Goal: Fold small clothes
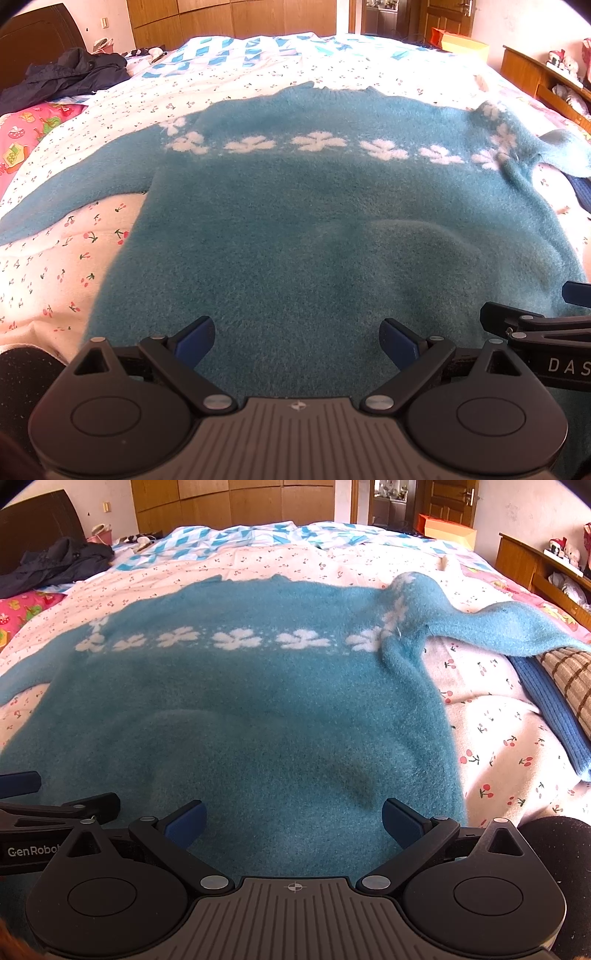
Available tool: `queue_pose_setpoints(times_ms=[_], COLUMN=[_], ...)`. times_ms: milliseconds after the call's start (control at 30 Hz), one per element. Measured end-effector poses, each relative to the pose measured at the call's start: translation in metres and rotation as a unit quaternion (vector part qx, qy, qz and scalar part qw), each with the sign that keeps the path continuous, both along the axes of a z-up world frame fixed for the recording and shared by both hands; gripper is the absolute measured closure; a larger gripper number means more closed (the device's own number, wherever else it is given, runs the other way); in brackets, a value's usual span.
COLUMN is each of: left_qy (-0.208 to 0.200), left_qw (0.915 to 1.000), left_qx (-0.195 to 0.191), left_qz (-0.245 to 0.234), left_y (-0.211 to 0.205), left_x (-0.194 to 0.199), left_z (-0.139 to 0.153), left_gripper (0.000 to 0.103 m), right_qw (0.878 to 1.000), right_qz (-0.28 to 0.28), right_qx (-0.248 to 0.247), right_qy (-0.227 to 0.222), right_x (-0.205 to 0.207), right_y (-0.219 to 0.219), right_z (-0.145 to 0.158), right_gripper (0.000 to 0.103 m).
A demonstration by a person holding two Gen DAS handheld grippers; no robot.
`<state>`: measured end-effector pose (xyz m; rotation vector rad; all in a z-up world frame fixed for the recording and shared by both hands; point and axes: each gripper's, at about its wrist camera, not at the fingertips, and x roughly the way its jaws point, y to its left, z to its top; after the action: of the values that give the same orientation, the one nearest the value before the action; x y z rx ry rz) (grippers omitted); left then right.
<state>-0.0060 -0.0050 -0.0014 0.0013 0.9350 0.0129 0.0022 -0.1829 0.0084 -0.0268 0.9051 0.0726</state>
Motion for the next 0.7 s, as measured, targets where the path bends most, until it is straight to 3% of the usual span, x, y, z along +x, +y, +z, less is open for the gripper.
queue_pose_setpoints(times_ms=[700], left_qy=[0.0], left_qw=[1.0], left_qx=[0.0], left_qz=[0.0], left_y=[-0.0001], left_x=[-0.0002], left_z=[0.0001], left_gripper=[0.004], right_qw=[1.0], right_qz=[0.004], right_qx=[-0.001], right_qy=[-0.006], right_x=[-0.0011], right_y=[0.0011], right_z=[0.002], right_gripper=[0.004])
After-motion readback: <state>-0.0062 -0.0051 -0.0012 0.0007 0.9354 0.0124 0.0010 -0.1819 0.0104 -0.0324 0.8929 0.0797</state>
